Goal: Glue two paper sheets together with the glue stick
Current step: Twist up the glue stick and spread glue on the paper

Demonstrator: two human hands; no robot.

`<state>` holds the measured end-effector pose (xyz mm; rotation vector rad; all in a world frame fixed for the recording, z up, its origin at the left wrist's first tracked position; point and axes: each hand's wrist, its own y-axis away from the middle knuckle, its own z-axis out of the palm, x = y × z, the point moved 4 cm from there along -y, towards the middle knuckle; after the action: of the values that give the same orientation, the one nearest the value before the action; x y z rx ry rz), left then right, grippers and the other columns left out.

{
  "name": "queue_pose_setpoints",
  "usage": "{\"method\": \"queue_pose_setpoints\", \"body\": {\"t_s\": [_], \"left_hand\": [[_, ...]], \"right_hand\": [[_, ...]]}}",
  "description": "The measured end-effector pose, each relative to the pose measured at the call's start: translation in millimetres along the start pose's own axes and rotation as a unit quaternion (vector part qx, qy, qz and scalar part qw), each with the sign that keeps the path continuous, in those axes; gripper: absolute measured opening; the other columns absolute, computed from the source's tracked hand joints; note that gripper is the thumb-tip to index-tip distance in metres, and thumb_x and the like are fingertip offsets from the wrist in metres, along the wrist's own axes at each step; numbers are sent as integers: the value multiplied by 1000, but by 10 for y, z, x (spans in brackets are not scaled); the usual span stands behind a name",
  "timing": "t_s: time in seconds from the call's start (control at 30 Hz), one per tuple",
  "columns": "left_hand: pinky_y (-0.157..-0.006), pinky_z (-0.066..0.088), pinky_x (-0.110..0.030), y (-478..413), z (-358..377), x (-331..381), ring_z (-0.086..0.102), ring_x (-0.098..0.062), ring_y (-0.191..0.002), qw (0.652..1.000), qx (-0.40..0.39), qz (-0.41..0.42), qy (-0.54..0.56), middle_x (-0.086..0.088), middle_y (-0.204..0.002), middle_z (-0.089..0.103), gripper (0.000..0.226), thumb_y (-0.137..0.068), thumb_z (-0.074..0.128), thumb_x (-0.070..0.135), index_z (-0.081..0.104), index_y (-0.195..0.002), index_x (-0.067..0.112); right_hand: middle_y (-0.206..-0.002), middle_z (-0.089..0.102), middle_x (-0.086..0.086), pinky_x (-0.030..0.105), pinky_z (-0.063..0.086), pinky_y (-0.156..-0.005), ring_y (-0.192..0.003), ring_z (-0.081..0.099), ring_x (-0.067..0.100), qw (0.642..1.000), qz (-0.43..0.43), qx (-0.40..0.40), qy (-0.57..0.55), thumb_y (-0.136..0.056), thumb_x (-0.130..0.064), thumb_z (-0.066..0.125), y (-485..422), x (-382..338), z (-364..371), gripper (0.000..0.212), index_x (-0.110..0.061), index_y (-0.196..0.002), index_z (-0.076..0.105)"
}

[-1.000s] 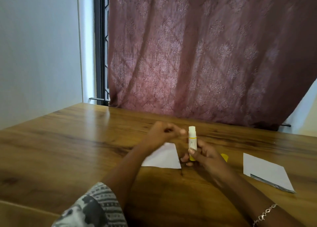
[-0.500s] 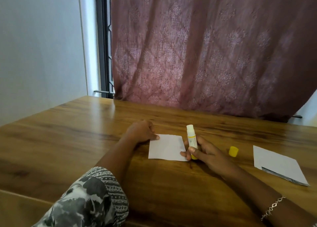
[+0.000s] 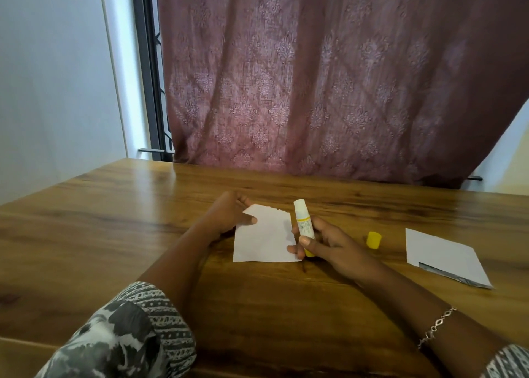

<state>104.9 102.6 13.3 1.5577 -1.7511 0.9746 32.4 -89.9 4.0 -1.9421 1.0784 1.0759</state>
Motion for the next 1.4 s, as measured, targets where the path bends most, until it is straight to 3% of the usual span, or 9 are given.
{"method": "queue_pose_setpoints", "body": {"t_s": [0.17, 0.33, 0.43, 0.57, 0.77, 0.9, 1.1, 1.23, 1.4], "left_hand": [[-47, 50, -12, 148, 89, 144, 60, -9, -75, 989, -71, -21, 126, -2, -91, 63, 30, -76, 68, 0, 55, -103, 6], [-74, 53, -25, 331, 385, 261, 60, -18, -94, 975, -197, -23, 97, -3, -101, 63, 37, -76, 69, 3, 54, -107, 15], [-75, 50, -26, 363, 481, 323, 59, -25, -101, 981, -190, 15, 24, -12, -113, 60, 46, -76, 70, 5, 49, -115, 15], [-65, 41, -20, 374, 530, 368, 50, -14, -84, 978, -150, 95, -106, -2, -93, 52, 61, -74, 74, 17, 43, -126, 16], [-81, 45, -30, 284, 475, 305, 52, -15, -89, 976, -160, 82, -120, -1, -94, 54, 52, -74, 73, 30, 49, -119, 17], [-80, 41, -26, 244, 362, 268, 49, -16, -100, 977, -150, 85, -130, 0, -106, 52, 51, -73, 74, 29, 52, -116, 17], [-108, 35, -37, 202, 351, 164, 40, -23, -128, 965, -227, 43, -125, -1, -143, 40, 77, -74, 72, 32, 34, -139, 19], [-113, 30, -47, 168, 424, 127, 36, -24, -134, 947, -277, 36, -157, -1, -149, 35, 81, -76, 70, 37, 27, -143, 24], [-114, 26, -47, 135, 450, 72, 26, -25, -139, 943, -283, 31, -175, 0, -154, 24, 85, -76, 68, 39, 20, -144, 27]], "right_hand": [[-72, 67, 0, 24, 55, -75, -81, 69, 18, 983, -37, 125, -131, -90, -12, 48, 56, -99, -267, 13, -18, -97, 56], [-75, 63, 4, 20, 55, -57, -66, 66, 13, 970, -42, 191, -145, -91, -14, 46, 158, -125, -549, 20, -12, -108, 57], [-78, 62, 3, 18, 53, -52, -58, 61, 9, 969, -33, 209, -128, -90, -11, 49, 160, -116, -571, 27, -13, -116, 54], [-72, 60, 4, 20, 45, -43, -51, 52, 12, 957, -24, 255, -139, -88, -10, 54, 168, -102, -620, 30, -27, -113, 50], [-73, 60, 3, 18, 47, -46, -55, 52, 12, 932, -39, 300, -197, -83, -9, 60, 99, -91, -609, 15, -20, -93, 63], [-67, 60, 8, 19, 50, -46, -55, 57, 14, 951, -33, 258, -166, -87, -11, 55, -39, -94, -525, 11, -17, -91, 63], [-74, 60, 4, 22, 52, -48, -58, 55, 13, 983, -30, 162, -82, -81, -3, 62, -270, -83, -309, 15, -15, -90, 65], [-67, 59, 10, 22, 50, -46, -50, 52, 14, 990, -24, 135, -18, -83, -8, 61, -412, -49, -255, 11, -18, -78, 62], [-68, 60, 4, 20, 49, -50, -54, 56, 12, 992, 11, 106, 60, -83, -17, 61, -485, 62, -233, 16, -5, -95, 62]]}}
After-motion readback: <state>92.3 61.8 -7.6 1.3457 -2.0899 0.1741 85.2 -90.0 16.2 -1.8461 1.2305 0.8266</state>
